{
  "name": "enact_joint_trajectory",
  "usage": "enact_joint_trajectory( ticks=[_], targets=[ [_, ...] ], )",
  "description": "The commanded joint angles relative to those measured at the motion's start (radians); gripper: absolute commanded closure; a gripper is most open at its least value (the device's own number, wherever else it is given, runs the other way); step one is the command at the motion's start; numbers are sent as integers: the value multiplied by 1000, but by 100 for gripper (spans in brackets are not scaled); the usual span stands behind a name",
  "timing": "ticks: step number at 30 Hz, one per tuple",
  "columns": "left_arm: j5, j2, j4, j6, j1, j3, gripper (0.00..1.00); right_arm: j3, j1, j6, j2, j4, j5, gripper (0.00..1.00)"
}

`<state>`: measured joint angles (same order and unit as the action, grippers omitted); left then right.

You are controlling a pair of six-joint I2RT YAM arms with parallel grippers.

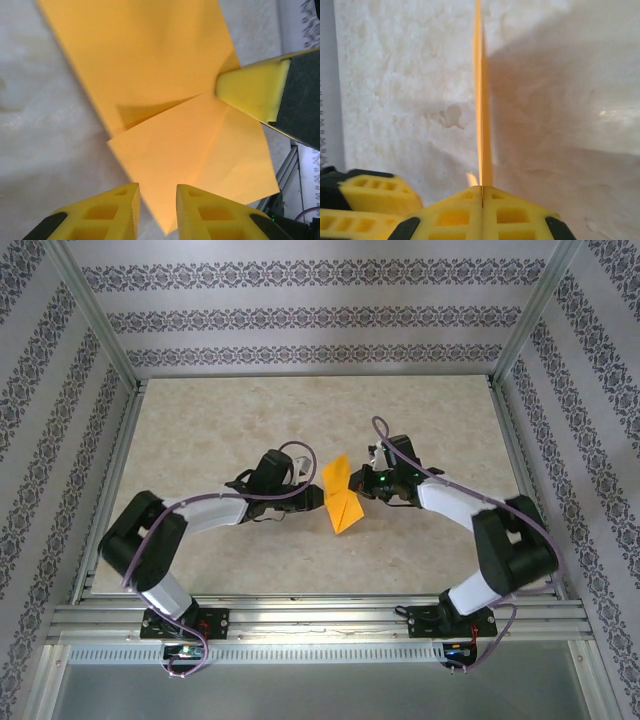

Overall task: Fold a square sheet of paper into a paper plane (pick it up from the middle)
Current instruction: Turn over the paper at the center of the table.

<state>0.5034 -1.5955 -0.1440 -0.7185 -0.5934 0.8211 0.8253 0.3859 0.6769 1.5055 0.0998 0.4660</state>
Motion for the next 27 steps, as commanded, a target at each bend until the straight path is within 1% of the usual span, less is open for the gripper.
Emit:
enact_joint_trajectory(
  ticks=[1, 3, 6, 9, 10, 12, 14, 17, 19, 22, 24, 27],
  targets=[
    [-117, 103, -34, 30, 17, -33, 71, 89, 40, -198, -99, 267, -271, 99],
    [-187, 163, -1, 48, 23, -49, 70, 126, 75, -273, -148, 363, -422, 100],
    [-276, 239, 40, 83, 29, -70, 67, 161, 127, -356, -205, 447, -638, 100],
    [-341, 302, 67, 100, 37, -98, 62, 209, 200, -437, -212, 530, -894, 100],
    [-357, 322, 69, 105, 41, -112, 61, 225, 217, -453, -202, 555, -962, 100],
    [-387, 360, 65, 110, 45, -139, 58, 248, 238, -464, -174, 588, -1041, 100],
    [-429, 397, 64, 100, 48, -169, 54, 253, 257, -460, -144, 588, -1090, 99],
    [-490, 463, 75, 81, 54, -205, 53, 269, 292, -439, -81, 587, -1169, 100],
    [-541, 512, 116, 66, 54, -213, 51, 288, 319, -435, -25, 587, -1200, 100],
    [-585, 572, 138, 64, 55, -228, 49, 326, 364, -434, 73, 584, -1219, 100],
    [-610, 612, 143, 65, 56, -244, 48, 367, 385, -387, 150, 613, -1231, 100],
    [-662, 669, 176, 60, 58, -259, 47, 418, 417, -344, 248, 626, -1202, 100]
  ],
)
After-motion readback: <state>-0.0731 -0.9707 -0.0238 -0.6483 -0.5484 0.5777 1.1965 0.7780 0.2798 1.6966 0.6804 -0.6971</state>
